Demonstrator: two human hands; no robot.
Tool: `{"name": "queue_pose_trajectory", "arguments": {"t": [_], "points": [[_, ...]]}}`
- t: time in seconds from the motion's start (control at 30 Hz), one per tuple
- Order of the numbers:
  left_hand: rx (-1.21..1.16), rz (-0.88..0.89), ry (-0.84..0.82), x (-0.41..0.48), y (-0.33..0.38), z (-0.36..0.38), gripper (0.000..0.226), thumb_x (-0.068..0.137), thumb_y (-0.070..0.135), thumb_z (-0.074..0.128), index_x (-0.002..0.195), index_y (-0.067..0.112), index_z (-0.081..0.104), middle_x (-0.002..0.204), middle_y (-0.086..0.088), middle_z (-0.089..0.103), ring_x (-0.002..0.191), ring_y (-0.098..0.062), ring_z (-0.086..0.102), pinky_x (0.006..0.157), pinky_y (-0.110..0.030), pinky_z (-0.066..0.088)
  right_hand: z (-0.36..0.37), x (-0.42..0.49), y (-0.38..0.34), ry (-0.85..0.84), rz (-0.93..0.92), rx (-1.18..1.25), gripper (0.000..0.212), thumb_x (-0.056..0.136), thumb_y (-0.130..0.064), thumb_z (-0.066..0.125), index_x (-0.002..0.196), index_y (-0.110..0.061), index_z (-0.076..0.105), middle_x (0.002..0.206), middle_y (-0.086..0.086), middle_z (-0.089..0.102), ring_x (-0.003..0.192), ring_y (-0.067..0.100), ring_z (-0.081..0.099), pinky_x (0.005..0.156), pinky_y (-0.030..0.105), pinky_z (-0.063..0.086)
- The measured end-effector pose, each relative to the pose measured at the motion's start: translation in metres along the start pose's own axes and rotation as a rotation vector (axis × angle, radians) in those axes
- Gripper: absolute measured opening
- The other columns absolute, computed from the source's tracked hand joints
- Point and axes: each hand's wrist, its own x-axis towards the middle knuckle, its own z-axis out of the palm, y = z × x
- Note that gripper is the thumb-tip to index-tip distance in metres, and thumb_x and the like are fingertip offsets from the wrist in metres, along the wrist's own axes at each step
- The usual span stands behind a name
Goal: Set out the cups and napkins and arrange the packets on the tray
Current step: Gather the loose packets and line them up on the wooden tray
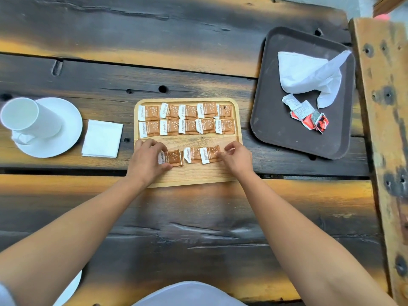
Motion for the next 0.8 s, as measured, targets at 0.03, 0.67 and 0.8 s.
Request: {"name": "queue_pose_trajectory", "arguments": {"t": [0.03,0.67,0.8], "points": [[-0.042,-0.008,-0.002,-0.001,0.000,-0.001,0.042,0.072,0.041,0.082,0.107,0.024,0.065,0.110,0.002,0.061,0.113,-0.024,0.046,0.091,-0.038,0.044,-0.002,-0.001,0.000,0.007,-0.003,0.002,0.030,0.083,-0.038,0.074,0.102,-0.018,0.063,0.094,0.002,0.069,0.094,0.020,0.060,0.075,0.029,0.042],[-0.737,-0.362,-0.093,-0.021,0.033,0.028,0.021,0.079,0.011,0.080,0.096,0.016,0.069,0.075,0.000,0.074,0.060,-0.016,0.072,0.051,-0.026,0.057,-0.029,-0.004,0.004,-0.103,0.079,0.323,0.018,0.087,-0.013,0.074,0.105,-0.009,0.072,0.097,0.008,0.076,0.086,0.020,0.072,0.079,0.038,0.060],[-0.631,-0.322,-0.020,-0.026,0.018,0.032,0.025,0.082,0.020,0.078,0.103,0.026,0.066,0.075,0.002,0.071,0.068,-0.017,0.071,0.070,-0.039,0.061,-0.040,0.014,0.009,-0.049,0.084,0.229,0.018,0.083,-0.017,0.078,0.100,-0.013,0.071,0.092,0.007,0.076,0.092,0.025,0.073,0.090,0.045,0.057]]}}
